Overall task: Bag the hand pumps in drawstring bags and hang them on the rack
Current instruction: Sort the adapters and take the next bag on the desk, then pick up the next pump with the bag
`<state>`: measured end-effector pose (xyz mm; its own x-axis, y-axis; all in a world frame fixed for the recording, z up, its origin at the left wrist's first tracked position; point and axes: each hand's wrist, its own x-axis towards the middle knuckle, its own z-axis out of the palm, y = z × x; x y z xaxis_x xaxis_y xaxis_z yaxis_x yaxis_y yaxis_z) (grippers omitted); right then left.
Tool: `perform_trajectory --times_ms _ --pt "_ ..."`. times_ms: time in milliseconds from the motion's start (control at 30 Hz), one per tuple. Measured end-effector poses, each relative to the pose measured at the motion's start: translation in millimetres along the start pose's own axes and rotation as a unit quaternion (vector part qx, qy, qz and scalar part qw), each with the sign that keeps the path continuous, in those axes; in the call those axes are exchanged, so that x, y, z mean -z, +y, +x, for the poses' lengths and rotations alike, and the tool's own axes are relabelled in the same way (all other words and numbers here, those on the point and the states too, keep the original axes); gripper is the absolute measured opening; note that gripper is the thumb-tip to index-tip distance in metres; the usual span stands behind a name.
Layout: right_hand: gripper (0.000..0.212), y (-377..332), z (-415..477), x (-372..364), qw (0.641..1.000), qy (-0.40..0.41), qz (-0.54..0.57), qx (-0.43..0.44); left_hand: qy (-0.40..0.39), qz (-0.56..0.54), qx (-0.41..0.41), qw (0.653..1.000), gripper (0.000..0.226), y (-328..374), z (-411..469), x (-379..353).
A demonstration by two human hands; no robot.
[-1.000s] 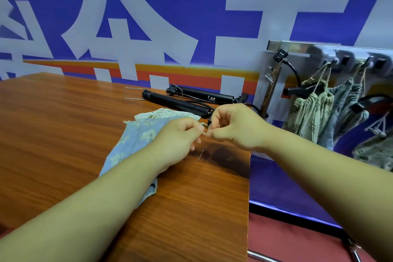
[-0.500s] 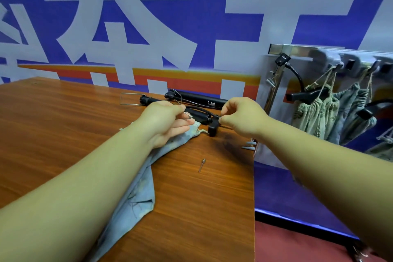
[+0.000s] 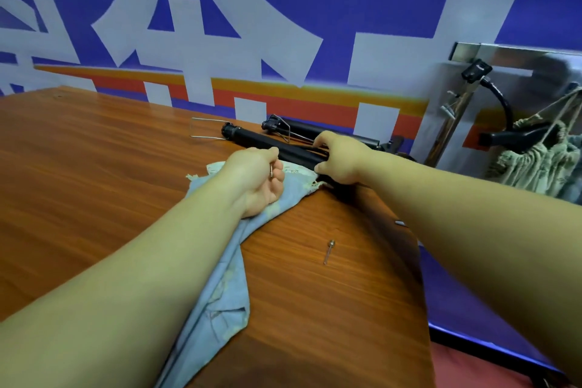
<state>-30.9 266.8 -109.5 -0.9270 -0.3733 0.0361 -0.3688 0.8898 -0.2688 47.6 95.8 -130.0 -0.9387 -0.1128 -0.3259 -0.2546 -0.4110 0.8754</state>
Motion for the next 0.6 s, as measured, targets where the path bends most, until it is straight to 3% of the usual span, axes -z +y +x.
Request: perform_trajectory --times_ms 267,433,600 --pt "0.055 -4 -13 9 0.997 0.058 0.040 0.016 -0.009 0.011 -0.003 1.000 0.019 1 -6 3" --pt "0.049 -14 -46 45 0.992 0.082 0.078 0.050 -0.043 0.014 -0.054 0.998 0.051 11 -19 -1" --pt "0.052 -31 -85 63 0.991 0.062 0.067 0.101 -0.056 -0.030 -0.056 0.996 0.048 29 -38 -12"
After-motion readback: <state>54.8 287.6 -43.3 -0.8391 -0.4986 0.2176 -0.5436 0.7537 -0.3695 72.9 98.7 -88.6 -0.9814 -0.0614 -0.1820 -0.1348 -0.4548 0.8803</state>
